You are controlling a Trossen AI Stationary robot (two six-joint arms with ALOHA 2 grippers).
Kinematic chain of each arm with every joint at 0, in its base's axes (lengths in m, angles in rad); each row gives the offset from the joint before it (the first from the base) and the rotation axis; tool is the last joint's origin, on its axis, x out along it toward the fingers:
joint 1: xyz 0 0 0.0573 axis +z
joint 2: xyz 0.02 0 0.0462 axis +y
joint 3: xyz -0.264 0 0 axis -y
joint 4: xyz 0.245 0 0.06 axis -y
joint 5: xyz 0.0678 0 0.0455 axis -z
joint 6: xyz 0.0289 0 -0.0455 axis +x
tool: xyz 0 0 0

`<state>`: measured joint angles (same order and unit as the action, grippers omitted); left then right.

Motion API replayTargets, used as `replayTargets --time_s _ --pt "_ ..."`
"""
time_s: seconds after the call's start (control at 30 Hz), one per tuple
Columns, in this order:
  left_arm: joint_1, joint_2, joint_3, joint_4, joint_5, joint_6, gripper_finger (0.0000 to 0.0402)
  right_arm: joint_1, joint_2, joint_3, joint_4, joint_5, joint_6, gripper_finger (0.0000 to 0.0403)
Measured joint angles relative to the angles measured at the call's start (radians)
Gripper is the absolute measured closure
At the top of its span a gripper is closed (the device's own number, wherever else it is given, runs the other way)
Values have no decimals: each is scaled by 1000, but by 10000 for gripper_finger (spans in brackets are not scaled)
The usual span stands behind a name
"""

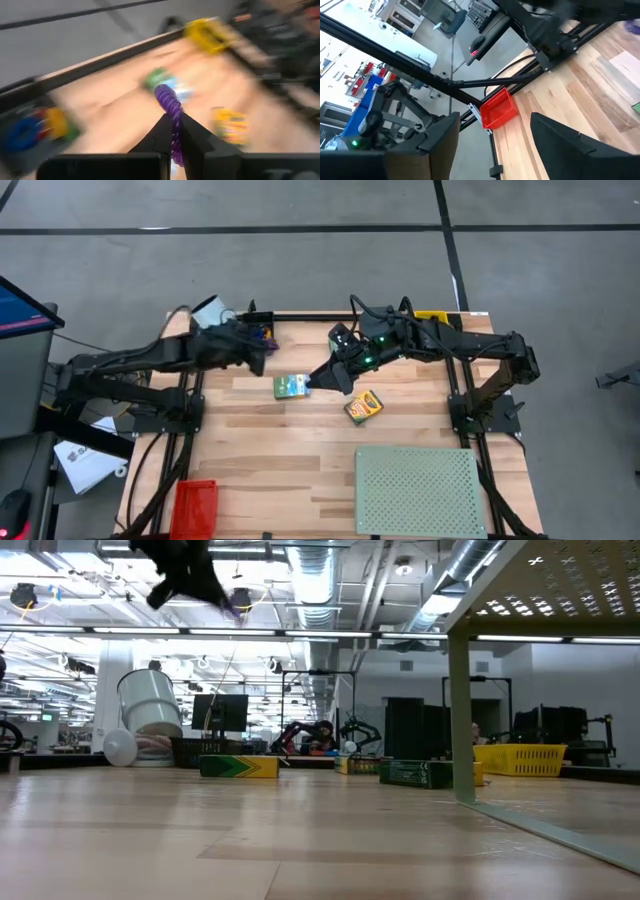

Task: Pick & Place Office Desk Supplies
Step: Put the purple spring keychain into the black bin

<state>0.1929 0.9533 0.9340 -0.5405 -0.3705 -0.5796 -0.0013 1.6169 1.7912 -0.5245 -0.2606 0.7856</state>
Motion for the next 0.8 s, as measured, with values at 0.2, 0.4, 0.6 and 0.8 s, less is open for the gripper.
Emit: replayTargets --time_s 0.2,0.4,0.6,0.8 --pt "103 183 0 -69 -143 -10 392 -7 0 0 1 4 8 163" --pt "276 375 0 -134 -137 -29 392 -6 -1 0 9 5 19 163" --pt "385 476 -1 -69 -108 55 391 -5 -8 -1 19 7 26 163" --pt "439 482 0 -10 -58 87 368 1 -38 0 37 45 26 163"
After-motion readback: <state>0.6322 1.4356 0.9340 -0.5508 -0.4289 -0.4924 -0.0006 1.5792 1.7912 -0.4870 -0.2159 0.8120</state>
